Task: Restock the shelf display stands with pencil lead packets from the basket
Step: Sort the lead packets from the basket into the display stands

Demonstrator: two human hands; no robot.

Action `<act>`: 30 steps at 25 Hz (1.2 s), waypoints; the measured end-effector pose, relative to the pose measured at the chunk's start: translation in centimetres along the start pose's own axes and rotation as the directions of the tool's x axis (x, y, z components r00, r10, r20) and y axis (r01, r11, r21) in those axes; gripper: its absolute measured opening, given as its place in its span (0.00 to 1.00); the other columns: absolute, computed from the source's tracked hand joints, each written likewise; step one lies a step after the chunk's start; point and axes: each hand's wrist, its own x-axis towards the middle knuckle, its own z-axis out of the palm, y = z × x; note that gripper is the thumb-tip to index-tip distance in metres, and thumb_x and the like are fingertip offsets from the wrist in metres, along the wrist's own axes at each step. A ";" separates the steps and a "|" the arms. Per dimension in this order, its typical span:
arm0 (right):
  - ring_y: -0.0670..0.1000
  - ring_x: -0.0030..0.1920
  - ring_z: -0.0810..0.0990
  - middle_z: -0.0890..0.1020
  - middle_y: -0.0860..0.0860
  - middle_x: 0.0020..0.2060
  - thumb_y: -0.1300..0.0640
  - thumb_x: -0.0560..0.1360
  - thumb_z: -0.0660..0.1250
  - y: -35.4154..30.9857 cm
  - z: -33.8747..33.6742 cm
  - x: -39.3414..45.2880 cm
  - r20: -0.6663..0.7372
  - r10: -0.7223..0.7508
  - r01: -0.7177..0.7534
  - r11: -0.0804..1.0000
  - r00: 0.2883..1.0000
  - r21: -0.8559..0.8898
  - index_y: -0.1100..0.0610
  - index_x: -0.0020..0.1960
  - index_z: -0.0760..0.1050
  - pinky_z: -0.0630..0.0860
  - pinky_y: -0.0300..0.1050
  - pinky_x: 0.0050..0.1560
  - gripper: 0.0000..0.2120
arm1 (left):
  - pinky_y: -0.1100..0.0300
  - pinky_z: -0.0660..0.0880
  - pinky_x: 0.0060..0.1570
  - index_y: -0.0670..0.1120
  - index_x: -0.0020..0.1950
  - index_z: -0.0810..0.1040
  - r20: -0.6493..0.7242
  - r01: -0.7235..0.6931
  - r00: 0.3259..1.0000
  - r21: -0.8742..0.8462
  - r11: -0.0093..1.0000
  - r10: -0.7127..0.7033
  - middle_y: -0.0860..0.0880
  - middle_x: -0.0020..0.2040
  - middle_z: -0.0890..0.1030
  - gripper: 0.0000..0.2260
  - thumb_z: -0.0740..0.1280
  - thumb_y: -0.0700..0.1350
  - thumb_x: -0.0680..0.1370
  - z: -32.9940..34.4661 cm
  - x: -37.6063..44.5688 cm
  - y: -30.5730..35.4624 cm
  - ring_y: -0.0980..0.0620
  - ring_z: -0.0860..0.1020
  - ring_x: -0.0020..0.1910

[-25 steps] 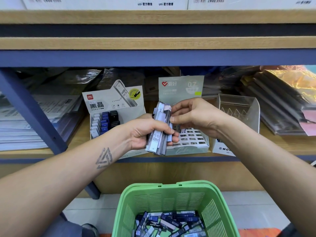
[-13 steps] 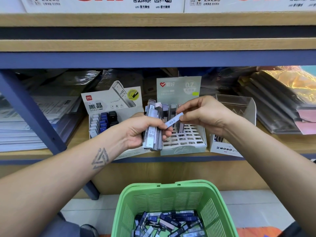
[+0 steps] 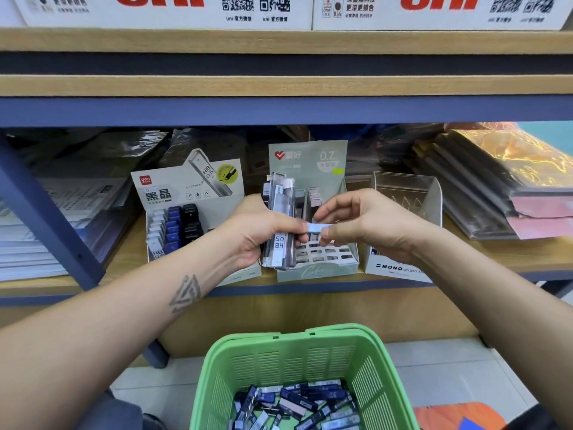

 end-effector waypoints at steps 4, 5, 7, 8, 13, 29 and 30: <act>0.56 0.41 0.86 0.85 0.64 0.42 0.71 0.73 0.73 0.5 -0.6 -0.8 -0.044 -0.011 0.010 0.999 0.999 -0.034 0.64 0.52 0.81 0.82 0.45 0.44 0.09 | 0.47 0.83 0.46 0.32 0.47 0.80 0.007 0.010 1.000 -0.048 0.999 -0.009 0.31 0.43 0.83 0.08 0.73 0.27 0.70 0.9 0.1 -0.1 0.41 0.84 0.38; 0.57 0.42 0.86 0.85 0.63 0.42 0.72 0.73 0.73 0.6 -0.9 -1.1 -0.060 -0.007 0.006 1.000 0.998 -0.010 0.64 0.52 0.81 0.83 0.46 0.45 0.10 | 0.50 0.83 0.44 0.32 0.47 0.80 0.017 0.025 1.000 -0.080 0.996 -0.023 0.31 0.43 0.83 0.07 0.73 0.29 0.71 1.0 0.3 -0.1 0.42 0.84 0.38; 0.56 0.44 0.87 0.86 0.60 0.43 0.70 0.71 0.75 0.7 -1.5 -1.9 -0.076 -0.029 0.025 0.998 0.997 -0.053 0.61 0.53 0.82 0.82 0.43 0.44 0.12 | 0.54 0.82 0.40 0.28 0.51 0.79 0.025 0.056 0.998 -0.108 0.993 -0.054 0.31 0.43 0.83 0.10 0.72 0.30 0.72 1.3 0.6 -0.1 0.43 0.83 0.36; 0.54 0.44 0.87 0.87 0.57 0.43 0.69 0.70 0.77 0.7 -1.6 -2.3 -0.086 -0.061 0.049 0.989 0.994 -0.140 0.58 0.53 0.82 0.82 0.40 0.43 0.14 | 0.55 0.82 0.38 0.27 0.53 0.78 0.021 0.075 0.997 -0.116 0.990 -0.073 0.32 0.42 0.83 0.12 0.72 0.30 0.72 1.7 0.8 0.0 0.44 0.83 0.35; 0.51 0.42 0.84 0.86 0.51 0.43 0.65 0.72 0.76 1.3 -2.5 -3.7 -0.186 -0.324 0.209 0.863 0.928 -0.461 0.56 0.48 0.85 0.82 0.47 0.45 0.08 | 0.53 0.83 0.41 0.31 0.53 0.78 0.033 0.189 0.982 -0.172 0.967 -0.186 0.36 0.37 0.83 0.08 0.69 0.30 0.74 4.4 1.3 0.0 0.47 0.83 0.32; 0.50 0.41 0.86 0.87 0.52 0.38 0.60 0.73 0.77 2.4 -5.9 -5.1 -0.128 -0.117 0.058 0.919 0.985 -0.390 0.57 0.47 0.85 0.83 0.43 0.45 0.04 | 0.44 0.83 0.46 0.28 0.49 0.78 0.041 0.046 0.998 0.078 0.996 -0.049 0.27 0.43 0.82 0.10 0.73 0.26 0.69 7.5 1.1 -0.5 0.37 0.83 0.40; 0.50 0.41 0.86 0.87 0.51 0.38 0.60 0.73 0.77 2.3 -5.8 -5.1 -0.083 -0.115 0.068 0.900 0.990 -0.431 0.56 0.50 0.85 0.83 0.44 0.45 0.06 | 0.43 0.83 0.48 0.28 0.49 0.78 0.047 0.040 0.998 0.075 0.996 -0.043 0.27 0.43 0.82 0.10 0.73 0.26 0.69 7.6 1.1 -0.5 0.38 0.83 0.40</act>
